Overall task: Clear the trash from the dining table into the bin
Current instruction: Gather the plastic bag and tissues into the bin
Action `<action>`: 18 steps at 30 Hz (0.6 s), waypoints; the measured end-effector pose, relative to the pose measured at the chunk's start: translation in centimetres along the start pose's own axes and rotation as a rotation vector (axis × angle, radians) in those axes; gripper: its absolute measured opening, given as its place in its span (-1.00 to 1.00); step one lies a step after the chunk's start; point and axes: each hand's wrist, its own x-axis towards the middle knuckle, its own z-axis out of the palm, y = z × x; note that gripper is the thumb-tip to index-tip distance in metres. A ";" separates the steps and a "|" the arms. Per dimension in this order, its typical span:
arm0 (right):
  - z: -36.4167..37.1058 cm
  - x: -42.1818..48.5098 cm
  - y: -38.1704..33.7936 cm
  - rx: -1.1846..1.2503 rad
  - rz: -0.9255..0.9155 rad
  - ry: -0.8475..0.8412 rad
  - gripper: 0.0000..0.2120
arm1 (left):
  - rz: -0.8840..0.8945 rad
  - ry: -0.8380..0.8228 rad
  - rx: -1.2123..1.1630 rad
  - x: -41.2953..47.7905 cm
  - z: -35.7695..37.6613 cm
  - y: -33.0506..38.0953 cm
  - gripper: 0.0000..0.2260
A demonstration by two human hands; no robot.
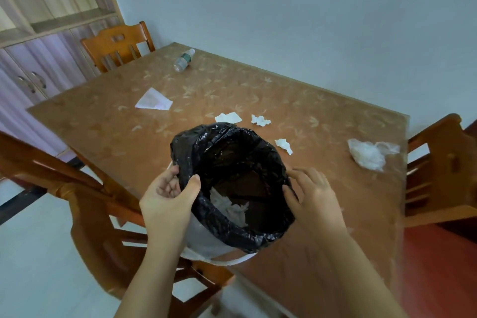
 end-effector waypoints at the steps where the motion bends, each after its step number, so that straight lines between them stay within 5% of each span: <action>1: -0.4 -0.8 0.3 -0.008 0.024 0.022 -0.78 | -0.004 0.002 -0.011 -0.5 -0.1 0.1 -0.72; 18: -11.1 -20.7 3.2 -0.277 0.480 0.159 -0.72 | -0.081 -0.321 -0.102 -13.2 3.1 0.3 -0.76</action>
